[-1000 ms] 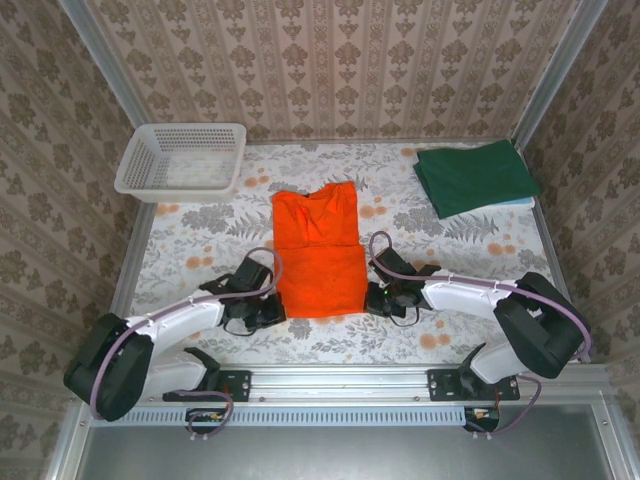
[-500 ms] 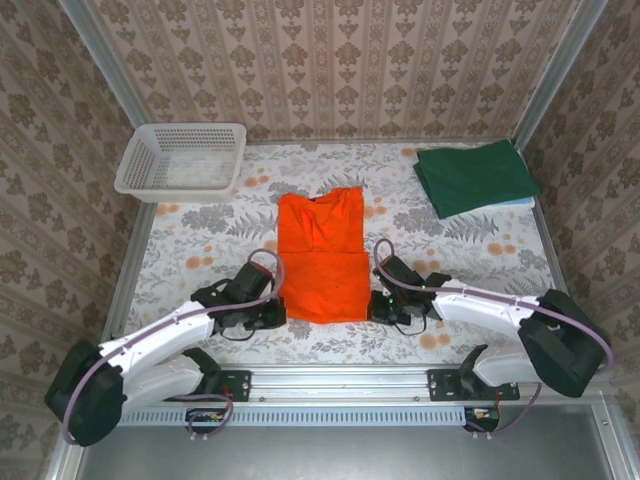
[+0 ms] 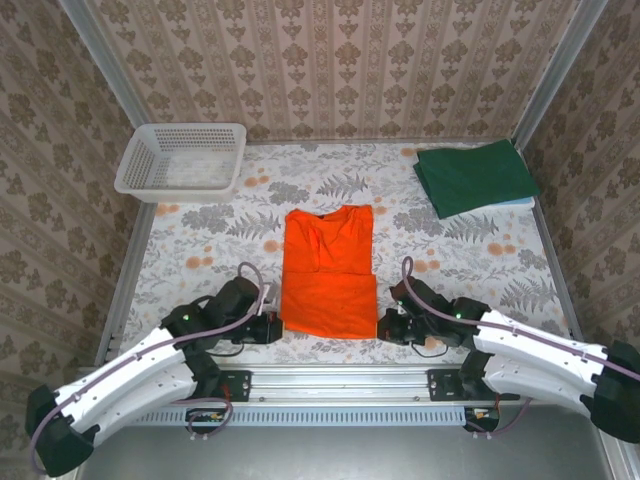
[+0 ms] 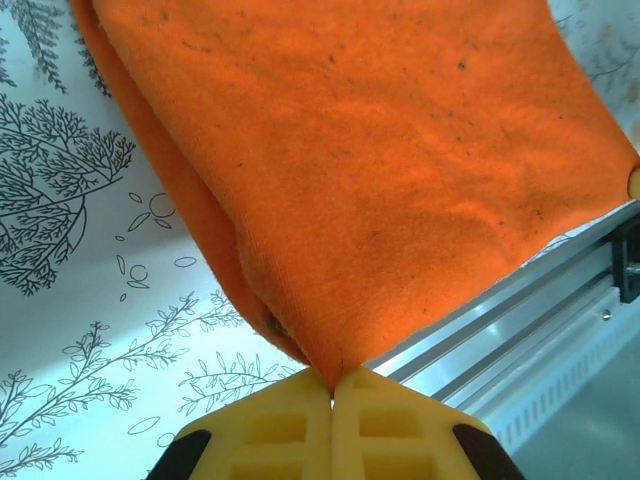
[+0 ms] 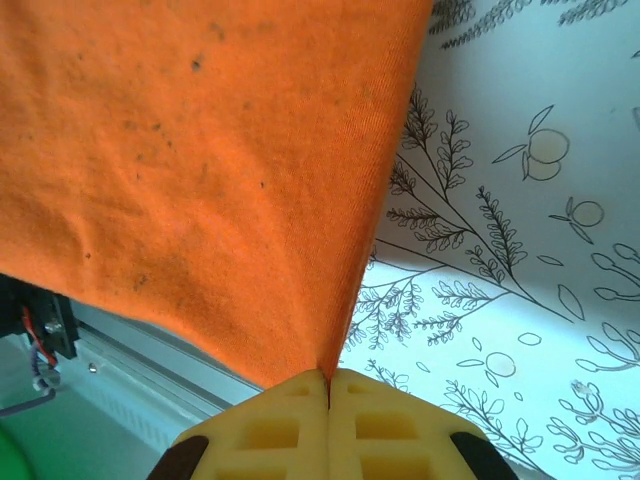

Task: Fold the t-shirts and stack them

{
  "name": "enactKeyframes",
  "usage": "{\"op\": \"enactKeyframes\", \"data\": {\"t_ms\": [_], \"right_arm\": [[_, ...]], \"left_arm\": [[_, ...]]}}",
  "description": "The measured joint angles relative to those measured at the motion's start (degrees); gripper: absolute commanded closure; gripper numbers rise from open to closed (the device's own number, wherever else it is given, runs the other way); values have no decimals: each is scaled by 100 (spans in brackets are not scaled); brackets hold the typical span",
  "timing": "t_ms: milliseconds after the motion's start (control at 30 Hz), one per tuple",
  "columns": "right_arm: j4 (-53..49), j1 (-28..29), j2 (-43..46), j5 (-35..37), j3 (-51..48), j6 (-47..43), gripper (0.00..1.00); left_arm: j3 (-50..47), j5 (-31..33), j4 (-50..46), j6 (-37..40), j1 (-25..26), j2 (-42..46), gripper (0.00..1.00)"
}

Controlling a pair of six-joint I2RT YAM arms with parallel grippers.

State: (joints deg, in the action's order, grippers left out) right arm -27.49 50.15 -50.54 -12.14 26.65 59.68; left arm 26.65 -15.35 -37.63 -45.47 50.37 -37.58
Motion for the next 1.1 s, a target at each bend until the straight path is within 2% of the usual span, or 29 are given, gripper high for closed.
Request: {"op": "enactKeyframes", "data": {"t_ms": [167, 267, 533, 1100], "right_arm": [[-337, -44, -59, 190, 431, -24, 100], [-407, -282, -345, 254, 874, -140, 100], [-358, -1554, -1523, 66, 1862, -629, 100], [-238, -2785, -4599, -162, 4559, -1438, 100]], "left_arm": [[393, -55, 114, 0, -350, -85, 100], [741, -195, 341, 4, -721, -439, 100], [1567, -608, 1056, 151, -1805, -1818, 100], [3707, -973, 2011, 402, -3029, -5034, 100]]}}
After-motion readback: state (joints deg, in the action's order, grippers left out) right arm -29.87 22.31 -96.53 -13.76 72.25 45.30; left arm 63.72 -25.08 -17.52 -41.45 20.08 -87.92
